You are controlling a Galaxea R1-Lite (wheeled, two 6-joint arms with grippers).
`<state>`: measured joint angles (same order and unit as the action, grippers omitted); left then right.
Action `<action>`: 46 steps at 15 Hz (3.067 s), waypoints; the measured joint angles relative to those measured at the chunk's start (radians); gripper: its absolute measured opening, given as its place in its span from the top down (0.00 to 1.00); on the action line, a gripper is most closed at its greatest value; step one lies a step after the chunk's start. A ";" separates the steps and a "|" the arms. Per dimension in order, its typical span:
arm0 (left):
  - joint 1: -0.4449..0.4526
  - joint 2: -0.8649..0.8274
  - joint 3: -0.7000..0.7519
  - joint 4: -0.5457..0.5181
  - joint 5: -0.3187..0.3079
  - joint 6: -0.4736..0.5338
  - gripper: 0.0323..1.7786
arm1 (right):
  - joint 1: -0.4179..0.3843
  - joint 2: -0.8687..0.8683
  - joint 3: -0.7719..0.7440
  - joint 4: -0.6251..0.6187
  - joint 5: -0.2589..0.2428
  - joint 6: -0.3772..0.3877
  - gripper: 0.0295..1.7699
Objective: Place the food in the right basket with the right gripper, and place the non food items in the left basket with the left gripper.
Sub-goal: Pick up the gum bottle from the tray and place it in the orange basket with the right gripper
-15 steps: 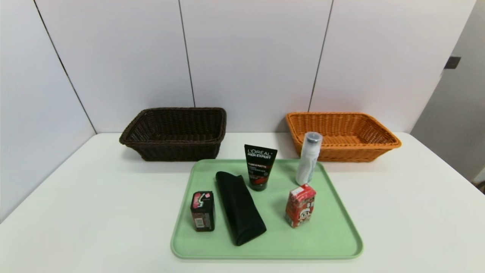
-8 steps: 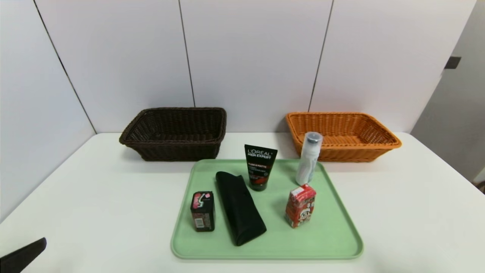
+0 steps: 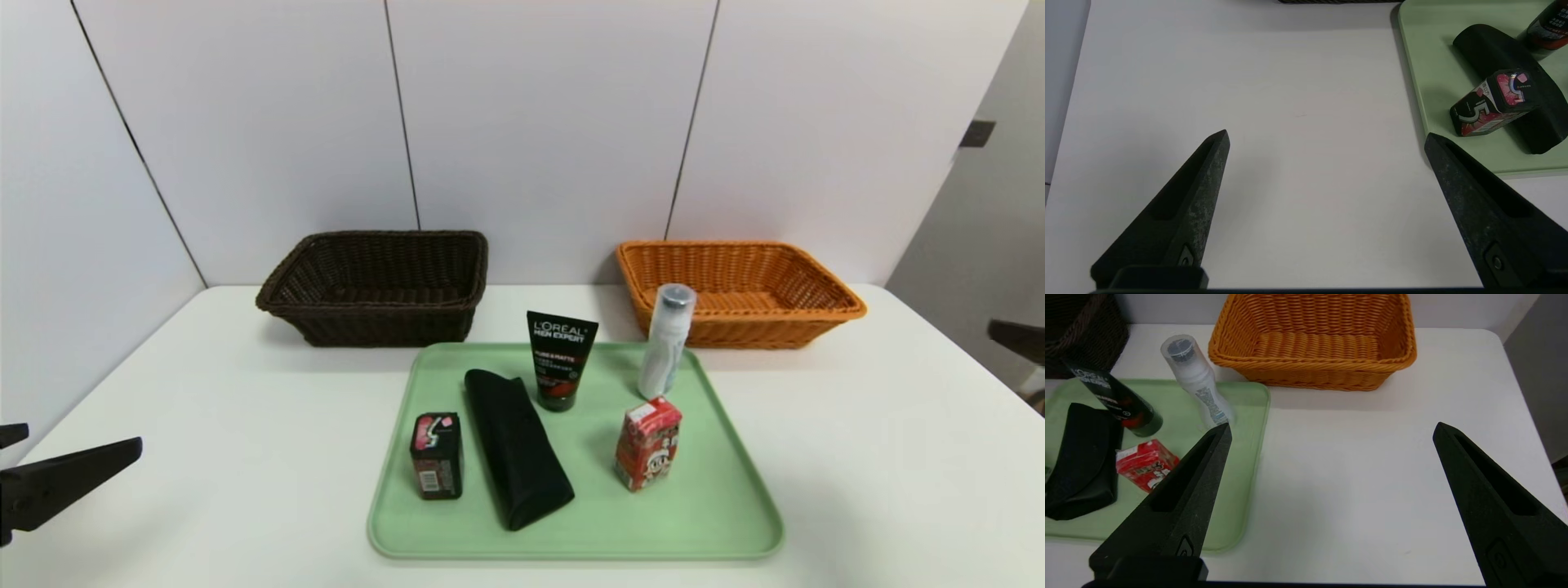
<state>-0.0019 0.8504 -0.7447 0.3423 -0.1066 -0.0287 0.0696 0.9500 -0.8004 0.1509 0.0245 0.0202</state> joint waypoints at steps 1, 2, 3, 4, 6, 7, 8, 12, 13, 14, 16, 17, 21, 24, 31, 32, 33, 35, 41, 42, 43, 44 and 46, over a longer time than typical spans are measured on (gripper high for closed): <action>0.000 0.005 -0.001 0.000 0.000 0.000 0.05 | 0.028 0.029 -0.013 0.000 0.011 0.000 0.04; 0.000 0.009 -0.002 0.000 0.001 0.000 0.05 | 0.060 0.054 -0.024 0.000 0.014 0.000 0.04; 0.000 0.012 -0.002 0.000 0.001 0.000 0.05 | 0.096 0.079 -0.036 0.000 0.014 0.002 0.04; 0.000 0.014 -0.002 -0.001 0.001 0.000 0.05 | 0.139 0.108 -0.049 0.000 0.013 0.005 0.04; 0.000 0.021 -0.002 0.000 0.002 0.000 0.05 | 0.217 0.163 -0.081 0.000 0.011 0.007 0.04; 0.000 0.026 -0.003 -0.002 0.002 0.000 0.05 | 0.256 0.193 -0.102 0.001 0.011 0.009 0.04; 0.000 0.030 -0.004 -0.003 0.002 0.000 0.05 | 0.291 0.222 -0.127 0.002 0.011 0.009 0.04; 0.000 0.047 -0.013 -0.002 0.006 0.000 0.05 | 0.421 0.347 -0.274 0.055 0.016 0.007 0.04; 0.001 0.048 -0.013 -0.001 0.006 0.000 0.05 | 0.451 0.379 -0.310 0.062 0.017 0.008 0.04; 0.001 0.049 -0.013 -0.001 0.006 0.000 0.05 | 0.481 0.413 -0.341 0.066 0.017 0.007 0.04; 0.000 0.051 -0.011 -0.001 0.006 0.000 0.05 | 0.539 0.483 -0.399 0.068 0.019 0.004 0.04; 0.000 0.051 -0.010 0.001 0.006 0.000 0.05 | 0.566 0.516 -0.428 0.069 0.020 0.003 0.04; 0.000 0.053 -0.009 0.001 0.008 0.000 0.05 | 0.646 0.635 -0.550 0.113 0.050 -0.029 0.04; 0.000 0.057 -0.009 0.001 0.008 -0.001 0.05 | 0.681 0.711 -0.671 0.216 0.082 -0.060 0.04; 0.000 0.067 0.007 0.000 0.013 -0.003 0.05 | 0.744 0.894 -0.911 0.418 0.097 -0.173 0.04; 0.000 0.067 0.010 0.000 0.018 -0.003 0.05 | 0.755 0.919 -0.936 0.423 0.097 -0.186 0.04; 0.000 0.067 0.014 0.000 0.021 -0.003 0.05 | 0.764 0.944 -0.962 0.435 0.098 -0.201 0.04; 0.000 0.067 0.021 0.000 0.027 -0.003 0.05 | 0.777 0.993 -1.024 0.476 0.099 -0.236 0.04; 0.000 0.070 0.030 -0.001 0.029 -0.003 0.05 | 0.798 1.097 -1.141 0.564 0.100 -0.341 0.04; 0.000 0.073 0.030 -0.001 0.029 -0.003 0.05 | 0.801 1.107 -1.143 0.567 0.100 -0.359 0.04; 0.000 0.076 0.030 -0.001 0.029 -0.003 0.05 | 0.807 1.117 -1.144 0.576 0.099 -0.377 0.04; 0.000 0.080 0.031 -0.001 0.029 -0.003 0.05 | 0.813 1.124 -1.146 0.584 0.100 -0.396 0.04; 0.000 0.085 0.032 -0.001 0.029 -0.003 0.05 | 0.827 1.137 -1.147 0.591 0.097 -0.433 0.04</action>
<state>-0.0017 0.9357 -0.7130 0.3411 -0.0774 -0.0317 0.8962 2.0874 -1.9474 0.7421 0.1211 -0.4128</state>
